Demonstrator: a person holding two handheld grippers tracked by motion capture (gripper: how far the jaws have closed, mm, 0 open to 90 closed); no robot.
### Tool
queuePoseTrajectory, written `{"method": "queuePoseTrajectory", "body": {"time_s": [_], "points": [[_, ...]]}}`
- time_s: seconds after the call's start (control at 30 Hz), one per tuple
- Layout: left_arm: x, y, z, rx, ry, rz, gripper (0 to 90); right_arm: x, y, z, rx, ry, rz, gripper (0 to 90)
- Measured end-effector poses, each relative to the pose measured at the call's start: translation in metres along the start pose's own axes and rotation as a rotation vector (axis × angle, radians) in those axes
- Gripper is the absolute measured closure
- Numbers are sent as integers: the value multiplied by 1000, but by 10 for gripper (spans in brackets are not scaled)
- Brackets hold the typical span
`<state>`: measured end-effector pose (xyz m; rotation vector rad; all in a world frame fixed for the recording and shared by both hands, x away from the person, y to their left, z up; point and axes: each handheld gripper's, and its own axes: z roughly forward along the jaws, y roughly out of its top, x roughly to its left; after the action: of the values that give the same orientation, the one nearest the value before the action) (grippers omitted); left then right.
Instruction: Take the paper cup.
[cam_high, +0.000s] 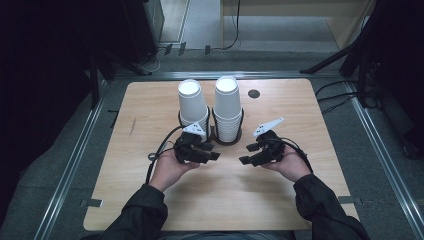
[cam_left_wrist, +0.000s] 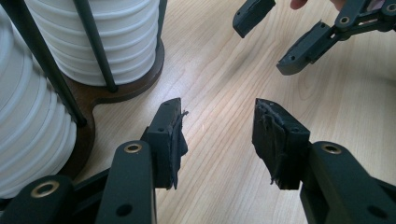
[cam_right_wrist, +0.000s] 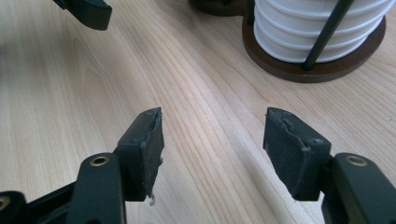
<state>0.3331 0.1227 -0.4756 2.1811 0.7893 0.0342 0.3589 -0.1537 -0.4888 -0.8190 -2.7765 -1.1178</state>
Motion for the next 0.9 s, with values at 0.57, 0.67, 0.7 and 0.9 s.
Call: {"method": "queuePoseTrajectory", "body": {"time_s": [0.57,0.67,0.7,0.9], "points": [[0,-1,2,5,-1,19,506,1,-1,0,10,7,-4,372],[0,-1,2,5,2,20,490,1,-1,0,10,8,-5,370],[0,-1,2,1,1,19,492,1,-1,0,10,8,-5,370],[-1,-1,2,5,-1,24,502,0,0,-1,6,5,-18,380]]}}
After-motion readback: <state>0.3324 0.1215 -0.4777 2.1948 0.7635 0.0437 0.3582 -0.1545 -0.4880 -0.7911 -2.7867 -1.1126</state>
